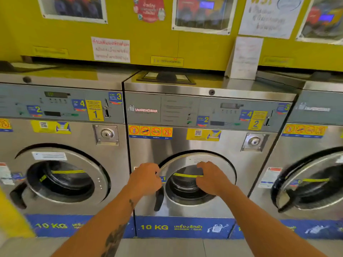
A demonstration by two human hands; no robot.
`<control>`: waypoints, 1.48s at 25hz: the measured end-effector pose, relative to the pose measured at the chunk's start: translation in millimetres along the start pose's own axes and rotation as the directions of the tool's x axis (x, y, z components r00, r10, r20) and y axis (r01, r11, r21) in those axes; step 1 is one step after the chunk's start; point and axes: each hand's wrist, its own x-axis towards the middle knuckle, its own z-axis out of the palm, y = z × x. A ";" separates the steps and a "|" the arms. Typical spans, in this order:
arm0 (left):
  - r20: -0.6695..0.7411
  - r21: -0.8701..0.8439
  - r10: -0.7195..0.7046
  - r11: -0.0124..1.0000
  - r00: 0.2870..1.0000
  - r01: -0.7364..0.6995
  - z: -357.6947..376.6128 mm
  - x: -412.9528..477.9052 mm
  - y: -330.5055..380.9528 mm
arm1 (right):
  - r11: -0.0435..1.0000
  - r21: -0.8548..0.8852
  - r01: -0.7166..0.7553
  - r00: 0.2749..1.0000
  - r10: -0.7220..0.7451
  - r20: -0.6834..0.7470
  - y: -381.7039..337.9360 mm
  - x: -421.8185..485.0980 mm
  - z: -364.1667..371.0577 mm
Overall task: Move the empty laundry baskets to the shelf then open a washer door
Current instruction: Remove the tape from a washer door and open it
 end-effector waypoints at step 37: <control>-0.105 -0.251 0.482 0.833 0.870 -0.492 163.6 -45.8 -48.8 | 0.785 0.403 -0.470 0.882 0.434 0.185 40.9 -50.1 252.2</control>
